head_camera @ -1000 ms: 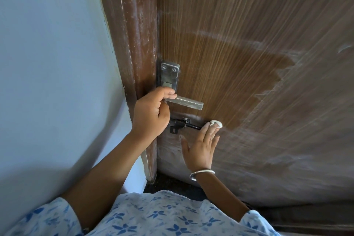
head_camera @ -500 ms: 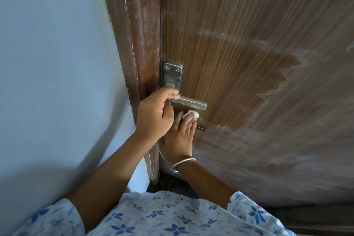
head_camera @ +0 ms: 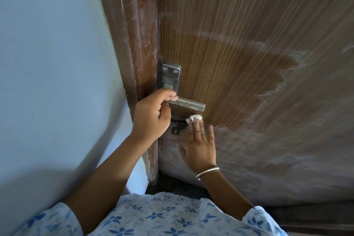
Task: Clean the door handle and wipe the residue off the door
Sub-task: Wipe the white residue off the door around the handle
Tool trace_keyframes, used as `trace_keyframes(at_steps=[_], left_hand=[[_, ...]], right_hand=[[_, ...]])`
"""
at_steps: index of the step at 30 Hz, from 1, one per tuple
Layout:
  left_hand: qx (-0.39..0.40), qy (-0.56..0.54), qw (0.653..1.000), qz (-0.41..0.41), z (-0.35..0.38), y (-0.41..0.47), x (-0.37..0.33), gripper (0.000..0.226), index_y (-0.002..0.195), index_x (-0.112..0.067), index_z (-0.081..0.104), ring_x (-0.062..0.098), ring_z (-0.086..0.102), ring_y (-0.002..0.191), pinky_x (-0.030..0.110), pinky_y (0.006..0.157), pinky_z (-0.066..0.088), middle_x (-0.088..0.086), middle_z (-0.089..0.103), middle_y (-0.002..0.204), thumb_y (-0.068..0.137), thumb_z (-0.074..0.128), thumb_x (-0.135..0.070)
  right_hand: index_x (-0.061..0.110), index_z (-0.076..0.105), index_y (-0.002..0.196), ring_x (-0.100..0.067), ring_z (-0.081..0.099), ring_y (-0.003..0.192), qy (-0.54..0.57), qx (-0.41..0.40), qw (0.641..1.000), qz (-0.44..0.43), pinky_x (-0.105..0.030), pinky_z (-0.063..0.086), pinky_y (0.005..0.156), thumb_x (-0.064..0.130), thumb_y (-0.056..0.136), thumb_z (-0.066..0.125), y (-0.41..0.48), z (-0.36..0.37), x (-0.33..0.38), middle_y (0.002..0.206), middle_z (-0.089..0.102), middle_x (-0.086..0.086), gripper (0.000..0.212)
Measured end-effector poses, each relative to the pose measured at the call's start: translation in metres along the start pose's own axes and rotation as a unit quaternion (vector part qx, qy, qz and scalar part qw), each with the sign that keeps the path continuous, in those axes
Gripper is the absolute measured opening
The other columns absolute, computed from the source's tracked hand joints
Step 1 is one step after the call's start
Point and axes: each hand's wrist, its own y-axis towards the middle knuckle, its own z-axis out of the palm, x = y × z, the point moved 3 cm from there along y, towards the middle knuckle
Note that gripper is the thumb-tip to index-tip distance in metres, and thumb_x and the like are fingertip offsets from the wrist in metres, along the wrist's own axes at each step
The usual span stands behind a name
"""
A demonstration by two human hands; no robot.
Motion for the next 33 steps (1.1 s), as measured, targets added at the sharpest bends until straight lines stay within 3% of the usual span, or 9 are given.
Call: trace_keyframes(at_steps=[7,11,17,27,30,33], left_hand=[[-0.003,0.008,1.0,0.007,0.0,0.0,0.001,0.027,0.097,0.0,0.068,0.003,0.062,0.083,0.002,0.076,0.044,0.006,0.073,0.092,0.078,0.05,0.008],[-0.007,0.004,1.0,0.007,0.001,-0.001,0.0,0.026,0.097,0.0,0.068,0.012,0.067,0.087,0.014,0.078,0.051,0.006,0.073,0.092,0.079,0.05,0.005],[-0.01,0.002,1.0,0.016,0.002,-0.001,0.0,0.025,0.096,0.001,0.068,0.012,0.067,0.089,0.018,0.082,0.053,0.006,0.073,0.092,0.079,0.052,0.008],[-0.013,0.004,1.0,0.024,0.004,-0.001,0.0,0.022,0.096,0.001,0.069,0.015,0.067,0.088,0.025,0.078,0.055,0.007,0.073,0.091,0.081,0.053,0.005],[-0.017,0.004,1.0,0.023,0.004,-0.002,0.0,0.022,0.096,0.001,0.069,0.017,0.068,0.088,0.026,0.077,0.055,0.007,0.073,0.092,0.081,0.053,0.003],[-0.022,0.01,0.999,0.024,0.004,-0.003,0.0,0.022,0.096,0.001,0.069,0.019,0.069,0.088,0.028,0.076,0.056,0.007,0.073,0.093,0.082,0.052,0.001]], right_hand=[[-0.005,0.037,0.137,-0.038,0.037,0.133,0.007,0.011,0.995,0.101,-0.054,0.02,0.11,0.053,0.081,0.04,-0.024,0.011,-0.034,0.142,0.039,-0.025,0.081],[-0.011,0.037,0.135,-0.044,0.04,0.129,0.02,0.007,0.987,0.161,-0.056,0.025,0.107,0.054,0.079,0.039,-0.036,0.016,-0.055,0.139,0.039,-0.033,0.086],[-0.014,0.028,0.136,-0.05,0.027,0.132,0.006,-0.087,0.977,0.194,-0.058,0.023,0.109,0.055,0.085,0.04,-0.023,-0.002,-0.07,0.139,0.031,-0.04,0.087],[-0.014,0.019,0.139,-0.056,0.015,0.133,-0.029,-0.329,0.925,0.188,-0.057,0.006,0.111,0.054,0.088,0.053,0.04,-0.13,-0.091,0.141,0.021,-0.043,0.092],[-0.017,0.023,0.137,-0.059,0.016,0.131,-0.023,-0.348,0.921,0.176,-0.058,0.005,0.11,0.056,0.086,0.054,0.056,-0.164,-0.083,0.14,0.023,-0.043,0.095],[-0.013,0.024,0.139,-0.055,0.014,0.134,-0.012,-0.323,0.939,0.122,-0.057,0.002,0.111,0.061,0.086,0.046,0.068,-0.181,-0.056,0.144,0.021,-0.038,0.094]])
